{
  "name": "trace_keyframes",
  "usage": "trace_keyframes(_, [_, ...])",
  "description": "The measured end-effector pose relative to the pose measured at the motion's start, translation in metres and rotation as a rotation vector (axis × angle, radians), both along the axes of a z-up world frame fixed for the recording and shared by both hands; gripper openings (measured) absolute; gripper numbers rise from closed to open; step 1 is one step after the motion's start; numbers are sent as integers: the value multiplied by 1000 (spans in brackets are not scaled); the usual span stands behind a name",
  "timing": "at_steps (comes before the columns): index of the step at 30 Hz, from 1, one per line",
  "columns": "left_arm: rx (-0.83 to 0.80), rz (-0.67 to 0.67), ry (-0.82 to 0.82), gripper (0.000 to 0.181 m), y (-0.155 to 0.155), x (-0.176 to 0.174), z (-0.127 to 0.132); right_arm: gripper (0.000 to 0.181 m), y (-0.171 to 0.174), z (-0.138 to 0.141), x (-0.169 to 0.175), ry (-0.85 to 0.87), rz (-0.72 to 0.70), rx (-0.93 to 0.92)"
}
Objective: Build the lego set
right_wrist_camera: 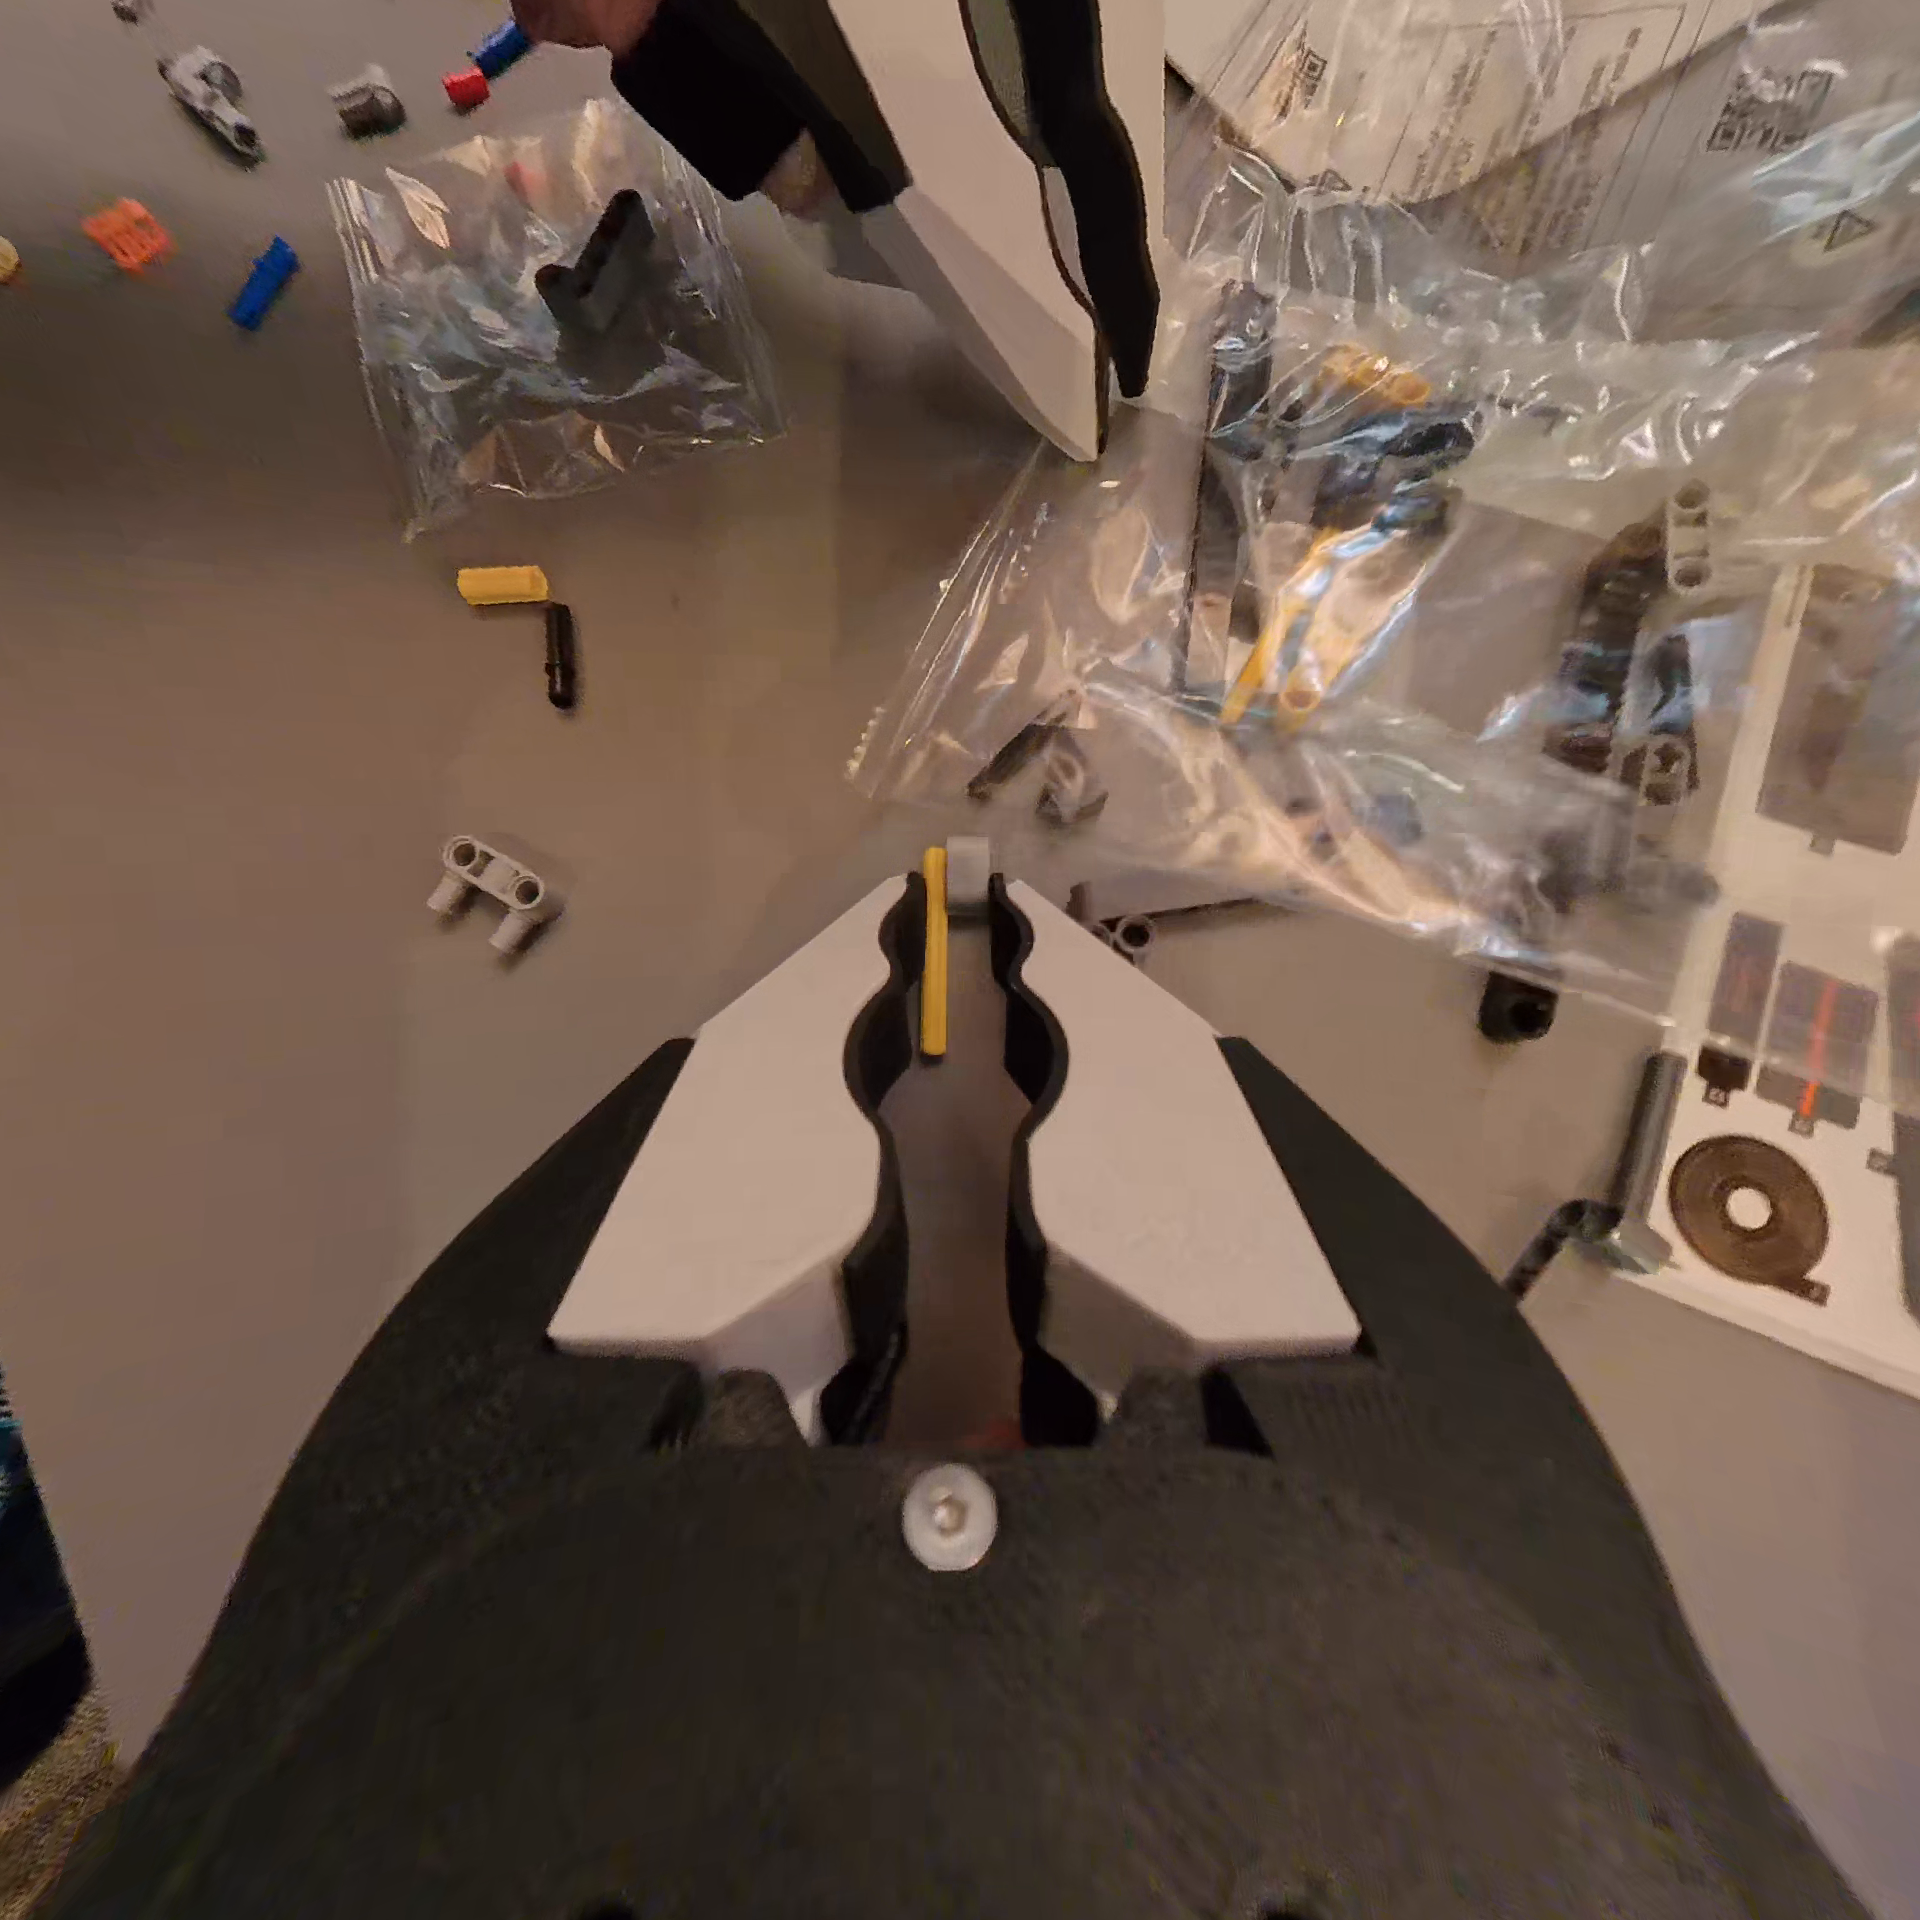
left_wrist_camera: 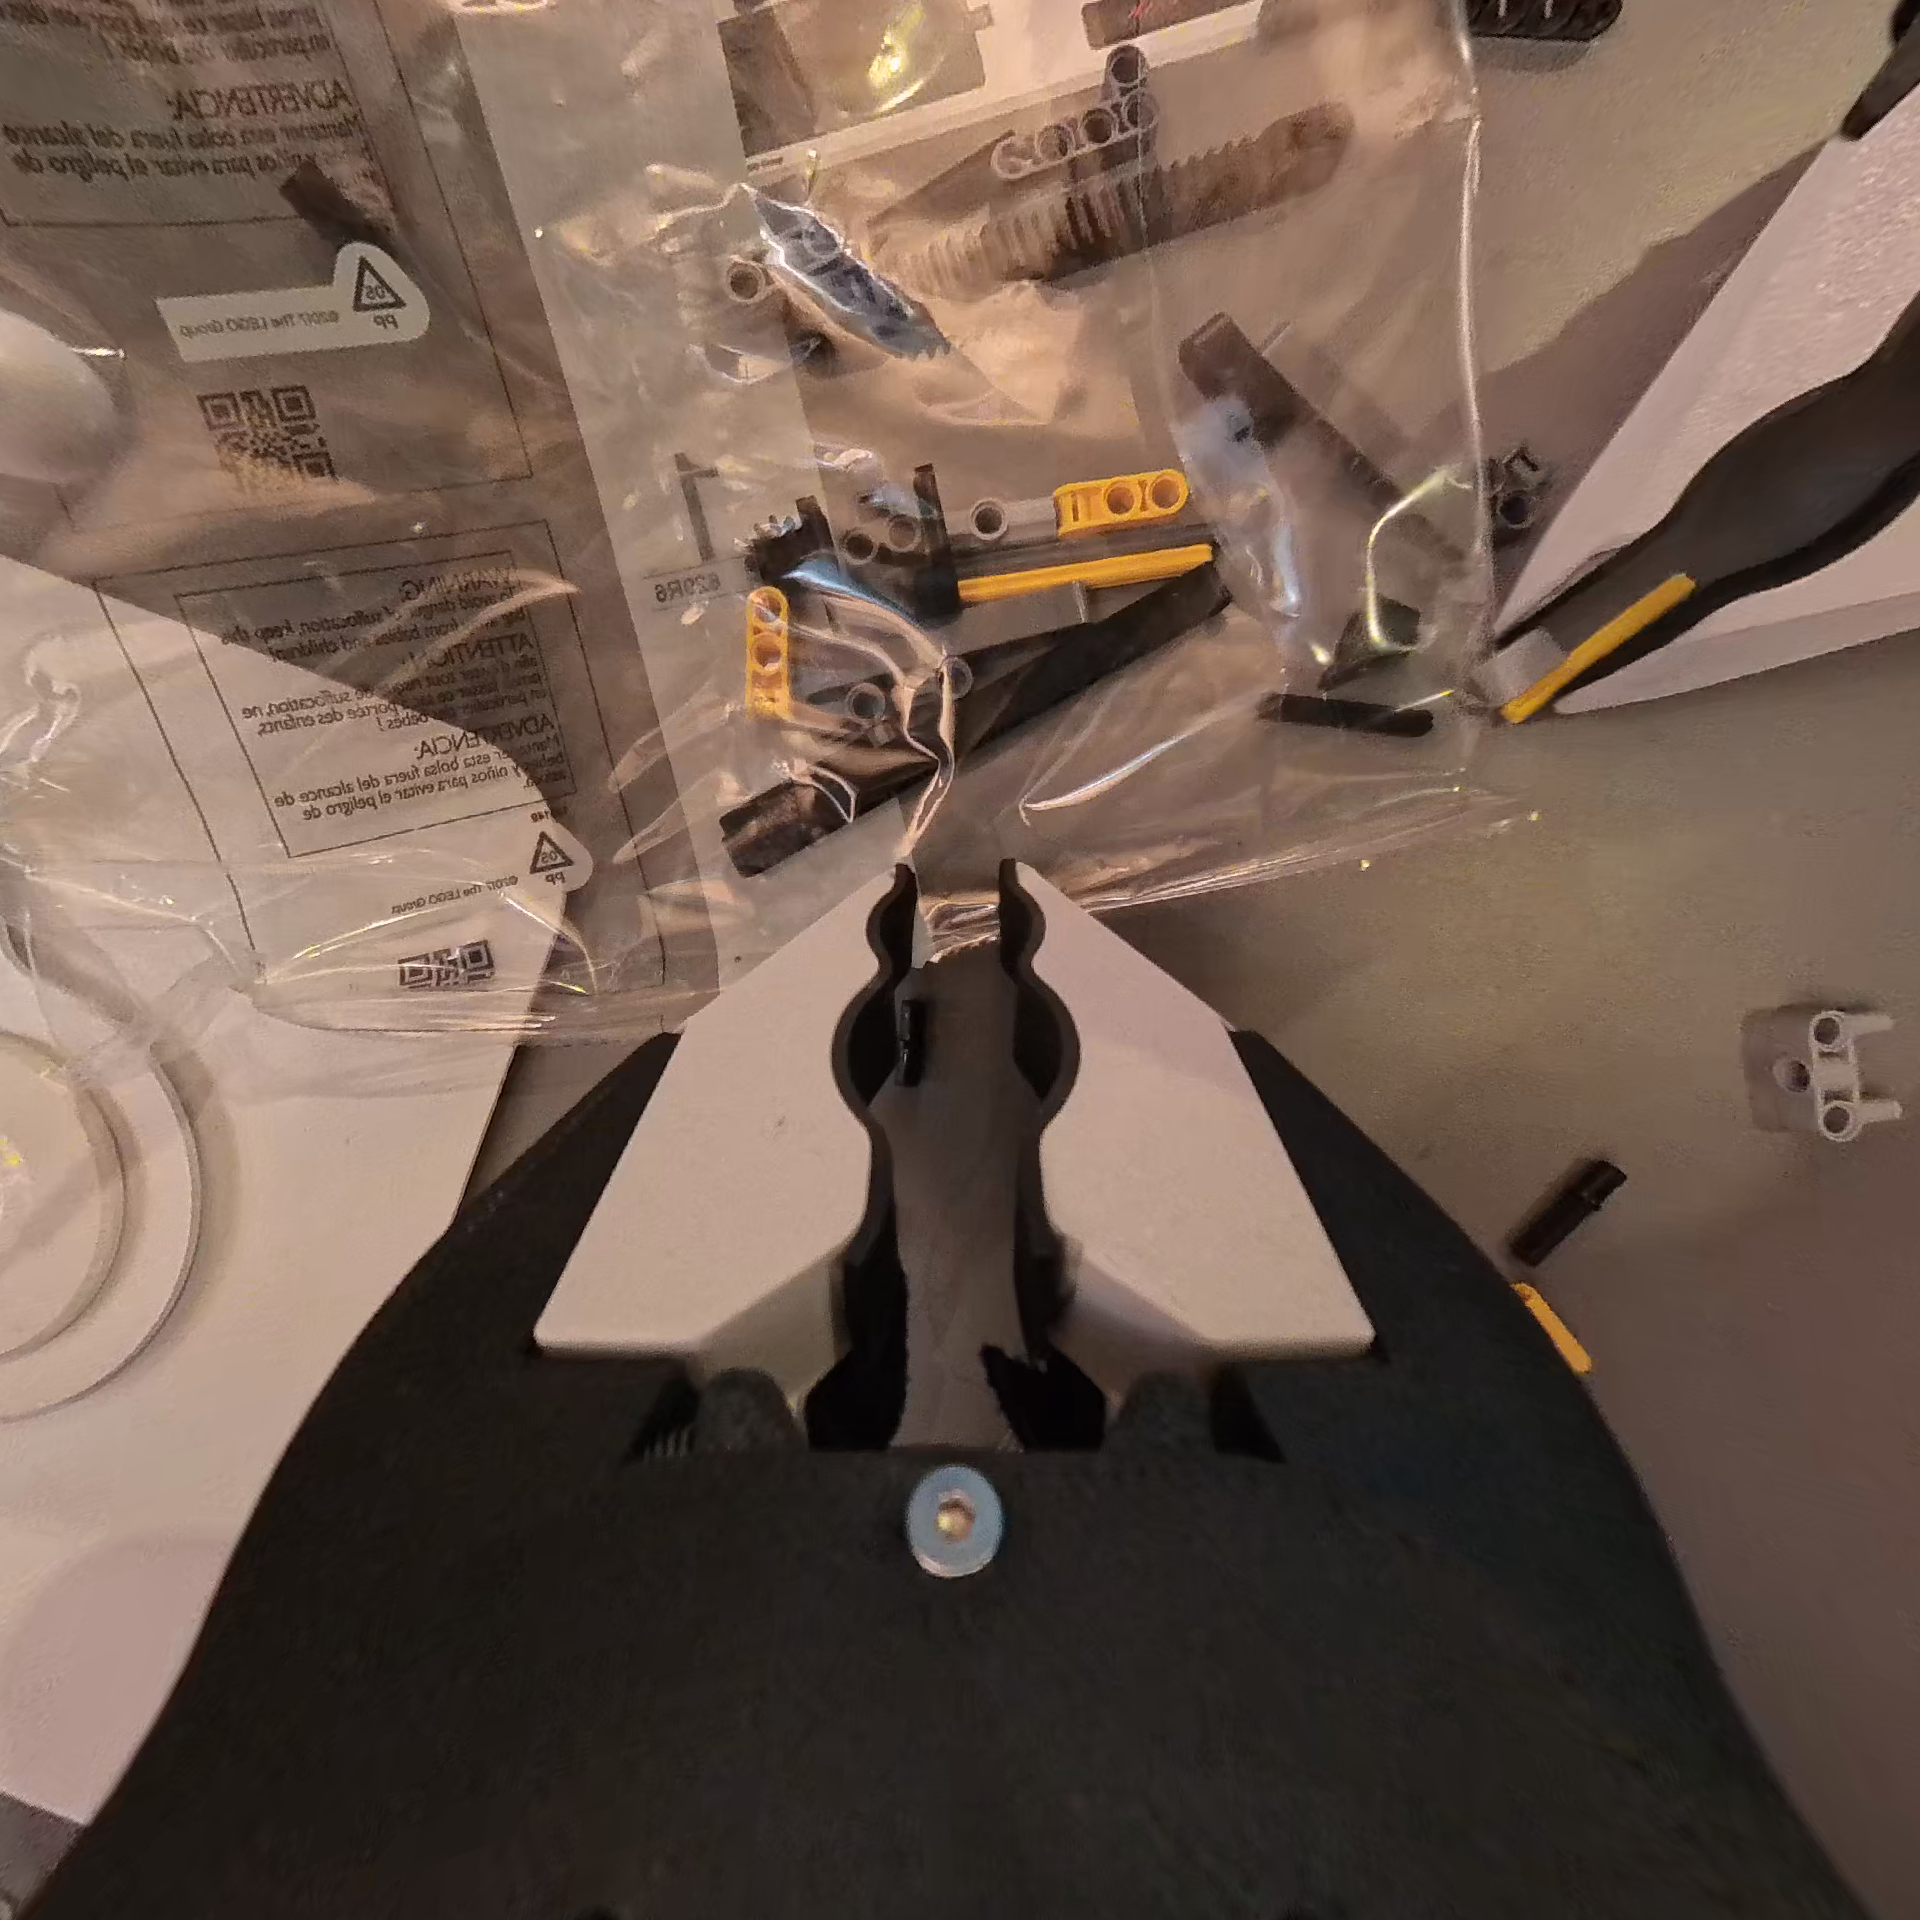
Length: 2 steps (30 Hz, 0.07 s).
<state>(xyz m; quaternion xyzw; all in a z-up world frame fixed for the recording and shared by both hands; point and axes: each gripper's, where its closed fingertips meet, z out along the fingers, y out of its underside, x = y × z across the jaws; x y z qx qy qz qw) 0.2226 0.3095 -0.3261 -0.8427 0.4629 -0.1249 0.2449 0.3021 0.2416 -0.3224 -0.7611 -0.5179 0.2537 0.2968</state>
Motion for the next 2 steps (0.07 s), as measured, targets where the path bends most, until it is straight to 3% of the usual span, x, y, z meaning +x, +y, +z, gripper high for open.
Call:
trace_keyframes(1, [-1, 0, -1, 14, 0, 0, 0, 10, -1, 0, 1, 8, -10, -14])
trace_keyframes(2, [-2, -1, -1, 15, -1, 0, 0, 10, -3, 0, 1, 19, -14, -27])
